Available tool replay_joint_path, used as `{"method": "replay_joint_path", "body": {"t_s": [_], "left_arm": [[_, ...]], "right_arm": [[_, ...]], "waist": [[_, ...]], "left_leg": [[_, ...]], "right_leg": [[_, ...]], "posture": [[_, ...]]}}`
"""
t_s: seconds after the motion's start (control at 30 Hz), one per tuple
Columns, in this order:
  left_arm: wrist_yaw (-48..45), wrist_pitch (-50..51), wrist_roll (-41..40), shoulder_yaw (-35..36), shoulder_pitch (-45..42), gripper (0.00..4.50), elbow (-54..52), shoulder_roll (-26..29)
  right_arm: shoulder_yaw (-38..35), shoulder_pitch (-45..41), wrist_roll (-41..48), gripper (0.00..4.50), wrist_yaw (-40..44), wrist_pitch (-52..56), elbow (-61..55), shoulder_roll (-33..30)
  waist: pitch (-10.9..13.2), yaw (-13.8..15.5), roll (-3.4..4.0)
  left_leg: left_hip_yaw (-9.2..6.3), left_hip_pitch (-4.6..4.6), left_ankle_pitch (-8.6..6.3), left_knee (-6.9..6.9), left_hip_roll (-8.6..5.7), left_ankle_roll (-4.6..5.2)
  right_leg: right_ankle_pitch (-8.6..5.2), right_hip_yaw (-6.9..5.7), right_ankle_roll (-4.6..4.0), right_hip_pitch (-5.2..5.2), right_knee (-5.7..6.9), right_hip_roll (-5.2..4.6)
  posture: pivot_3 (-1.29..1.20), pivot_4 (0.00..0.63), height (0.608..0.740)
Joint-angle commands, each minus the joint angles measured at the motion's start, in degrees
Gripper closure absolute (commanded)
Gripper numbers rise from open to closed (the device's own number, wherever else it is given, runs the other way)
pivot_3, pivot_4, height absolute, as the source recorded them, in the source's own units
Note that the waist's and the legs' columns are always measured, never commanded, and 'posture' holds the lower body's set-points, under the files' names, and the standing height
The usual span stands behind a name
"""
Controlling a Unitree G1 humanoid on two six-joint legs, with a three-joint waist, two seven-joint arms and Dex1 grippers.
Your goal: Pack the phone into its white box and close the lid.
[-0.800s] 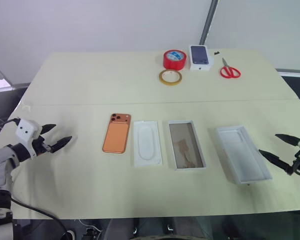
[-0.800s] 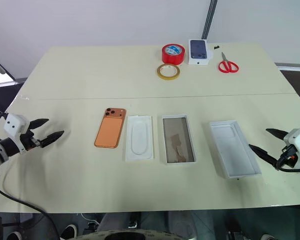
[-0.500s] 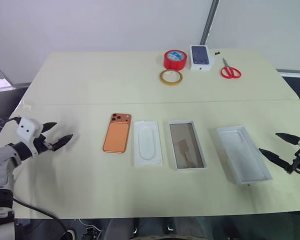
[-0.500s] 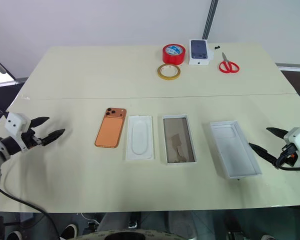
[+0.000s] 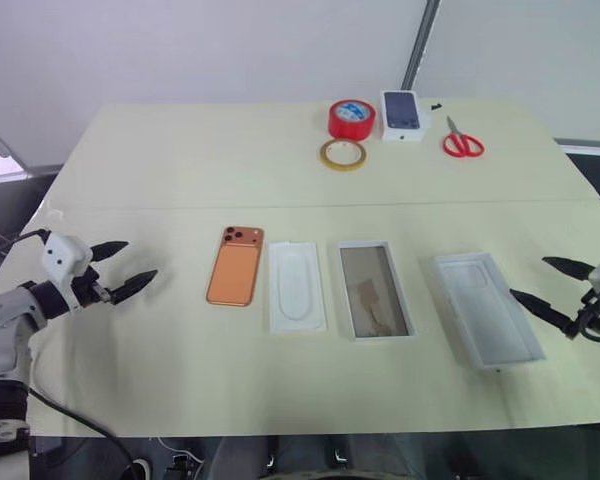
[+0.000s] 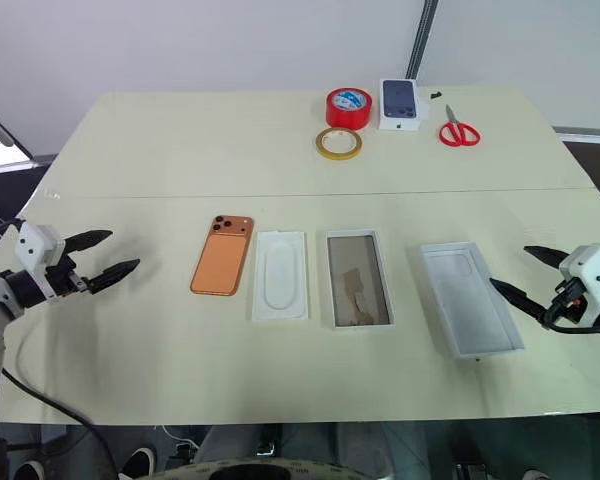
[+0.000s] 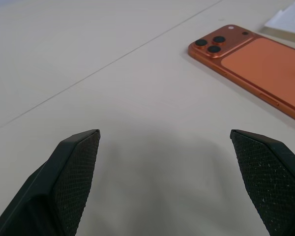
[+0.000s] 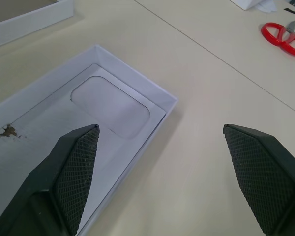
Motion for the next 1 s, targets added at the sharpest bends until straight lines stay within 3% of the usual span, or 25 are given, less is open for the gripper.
{"method": "replay_joint_path", "body": {"t_s": [0.03, 0.23, 0.4, 0.6, 0.83, 1.0], "left_arm": [[-0.2, 0.0, -1.1, 0.8, -1.0, 0.04, -1.8, 0.3], [0.1, 9.4, -1.6, -1.9, 1.4, 0.04, -8.6, 0.5], [0.4, 24.6, -5.0, -3.5, 5.2, 0.04, -22.4, 3.0], [1.7, 54.2, -18.1, -3.7, 2.1, 0.04, -29.9, 6.1], [8.3, 80.5, -36.3, -0.4, -0.6, 0.04, -38.1, 2.3], [13.6, 83.3, -37.2, -3.0, 1.5, 0.04, -42.9, 0.1]], "right_arm": [[-0.6, -0.5, 0.8, 0.29, 0.0, 0.3, -1.7, 0.1], [0.9, -0.8, 0.6, 0.29, 1.2, 0.9, -3.9, -0.4], [5.5, -1.1, 3.2, 0.29, 3.2, 5.1, -17.1, -0.3], [11.1, -1.6, 8.1, 0.29, 3.3, 13.7, -32.5, 0.1], [15.5, -6.0, 5.4, 0.29, 2.5, 12.8, -30.7, 2.1], [16.9, -7.4, 4.3, 0.29, 2.8, 11.7, -29.2, 3.3]], "waist": [[0.0, 0.0, 0.00], [0.0, -0.1, 0.01], [0.0, -0.2, 0.04], [0.0, 0.3, 0.05], [0.1, 0.1, -0.08], [0.1, -0.1, -0.08]], "left_leg": [[0.00, 0.00, 0.00, 0.00, 0.00, 0.00], [0.00, 0.00, 0.00, 0.00, 0.00, 0.00], [0.00, 0.00, 0.00, 0.00, 0.01, 0.00], [-0.02, -0.02, 0.00, 0.03, 0.01, 0.00], [-0.03, -0.06, -0.03, 0.10, -0.01, 0.05], [-0.03, -0.02, -0.01, 0.09, -0.01, 0.03]], "right_leg": [[0.00, 0.00, 0.00, 0.00, 0.00, 0.00], [0.00, 0.00, 0.00, 0.00, 0.00, 0.00], [0.00, 0.00, 0.00, 0.00, 0.02, 0.00], [0.00, 0.00, 0.00, 0.02, 0.02, 0.00], [0.00, -0.01, 0.01, 0.03, -0.03, 0.00], [0.00, -0.01, 0.01, 0.02, 0.01, 0.02]], "posture": [[0.00, 0.150, 0.740], [0.00, 0.150, 0.740], [0.00, 0.150, 0.740], [0.00, 0.150, 0.740], [0.00, 0.150, 0.740], [0.00, 0.150, 0.740]]}}
